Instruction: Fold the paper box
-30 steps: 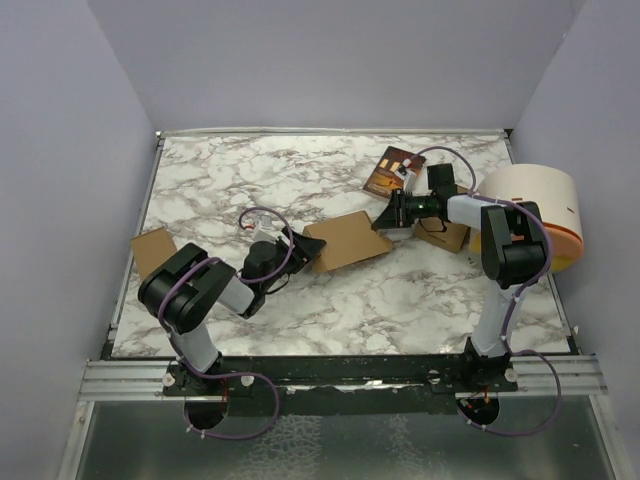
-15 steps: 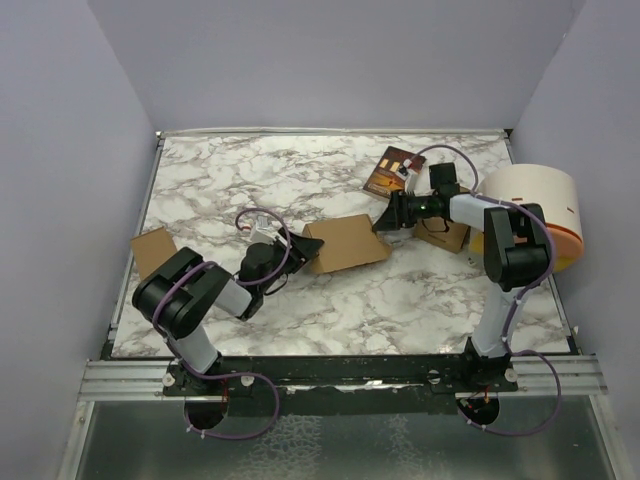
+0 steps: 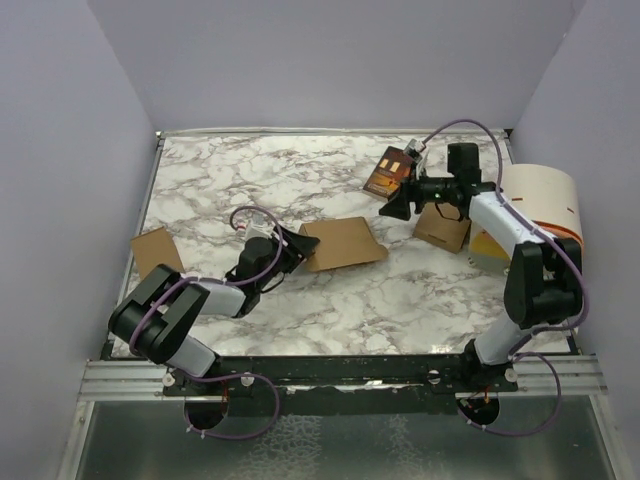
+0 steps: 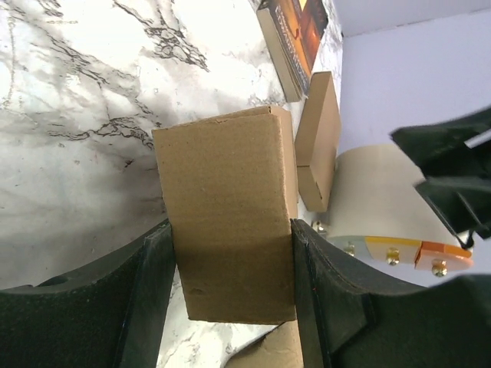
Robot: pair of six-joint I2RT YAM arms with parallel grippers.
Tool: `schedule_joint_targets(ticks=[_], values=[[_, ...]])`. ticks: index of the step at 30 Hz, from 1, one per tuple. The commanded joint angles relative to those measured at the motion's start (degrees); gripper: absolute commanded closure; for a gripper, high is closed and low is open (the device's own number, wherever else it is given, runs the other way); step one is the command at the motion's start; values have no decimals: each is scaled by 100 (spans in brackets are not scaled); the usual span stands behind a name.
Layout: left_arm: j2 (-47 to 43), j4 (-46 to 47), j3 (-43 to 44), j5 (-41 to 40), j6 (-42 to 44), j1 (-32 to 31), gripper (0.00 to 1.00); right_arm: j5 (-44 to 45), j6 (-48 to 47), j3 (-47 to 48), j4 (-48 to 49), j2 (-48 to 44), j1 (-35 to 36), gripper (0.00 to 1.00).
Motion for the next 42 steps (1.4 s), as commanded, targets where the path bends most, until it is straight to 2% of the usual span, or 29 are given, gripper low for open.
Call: schedule_joint_targets(ticks=[1, 5, 7, 8, 10, 12, 20, 26, 32, 38, 42], values=[[-405, -985, 259, -42, -331, 112, 57, -728, -1049, -185, -48, -759, 49, 35], [-831, -2313, 564, -156, -536, 182, 58, -1157, -2219, -701, 19, -1367, 354, 18], [-1096, -2980, 762, -244, -614, 217, 59, -1228, -2952, -1105, 166, -1683, 553, 4], [-1189, -3236, 844, -280, -660, 235, 60, -1261, -3291, -1346, 333, -1838, 640, 0], [-1343, -3643, 985, -287, -732, 276, 60, -1329, -4100, -1750, 521, -2074, 800, 0], [-1456, -3808, 1030, -238, -823, 324, 60, -1126, -4484, -1876, 557, -2109, 1006, 0], [-1619, -4248, 1269, 42, -1248, 406, 60, 1073, -4426, -2261, 1785, -1969, 2108, 0], [-1680, -4357, 1301, 122, -1580, 415, 60, 2212, -4461, -2629, 2732, -1696, 2778, 0], [-1630, -4212, 1301, 341, -1774, 415, 60, 3105, -4540, -2784, 3388, -1265, 3205, 2], [-1625, -4067, 1243, 463, -1894, 421, 60, 3635, -4652, -2901, 3904, -975, 3448, 5], [-1614, -3914, 1195, 570, -1970, 424, 60, 3863, -4738, -2924, 4115, -823, 3521, 12]])
